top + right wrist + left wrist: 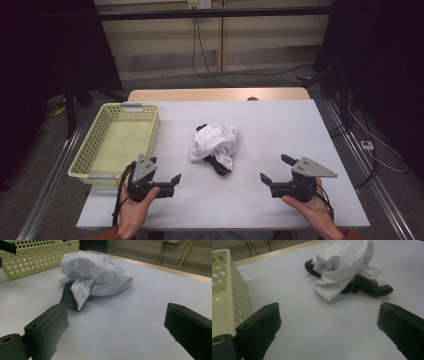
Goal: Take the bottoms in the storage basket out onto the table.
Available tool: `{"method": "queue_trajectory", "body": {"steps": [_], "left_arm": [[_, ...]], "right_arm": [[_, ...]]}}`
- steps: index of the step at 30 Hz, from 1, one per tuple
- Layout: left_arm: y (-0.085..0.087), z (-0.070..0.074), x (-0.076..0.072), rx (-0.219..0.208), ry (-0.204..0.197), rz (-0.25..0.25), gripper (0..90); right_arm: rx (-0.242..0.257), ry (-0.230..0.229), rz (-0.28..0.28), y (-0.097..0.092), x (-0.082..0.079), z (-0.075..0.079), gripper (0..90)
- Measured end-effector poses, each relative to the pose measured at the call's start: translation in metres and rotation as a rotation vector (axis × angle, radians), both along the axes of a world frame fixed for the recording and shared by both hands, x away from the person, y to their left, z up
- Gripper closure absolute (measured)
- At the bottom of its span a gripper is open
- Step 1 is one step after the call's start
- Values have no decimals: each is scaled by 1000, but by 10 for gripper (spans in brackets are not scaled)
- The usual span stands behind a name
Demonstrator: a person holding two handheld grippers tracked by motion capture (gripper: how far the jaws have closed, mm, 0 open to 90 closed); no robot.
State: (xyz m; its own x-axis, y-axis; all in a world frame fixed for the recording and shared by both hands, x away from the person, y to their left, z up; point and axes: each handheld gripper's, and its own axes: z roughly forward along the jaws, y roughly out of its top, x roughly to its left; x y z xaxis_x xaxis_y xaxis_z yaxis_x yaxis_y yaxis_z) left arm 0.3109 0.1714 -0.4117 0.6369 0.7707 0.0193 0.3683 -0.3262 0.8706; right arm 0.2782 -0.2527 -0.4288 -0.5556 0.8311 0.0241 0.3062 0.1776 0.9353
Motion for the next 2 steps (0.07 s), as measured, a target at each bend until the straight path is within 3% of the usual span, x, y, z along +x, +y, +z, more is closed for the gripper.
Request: {"method": "queue_trajectory", "body": {"steps": [2], "left_arm": [[0,0,1,-4,-1,2,52]], "right_arm": [[-1,0,-1,0,0,0,48]]}}
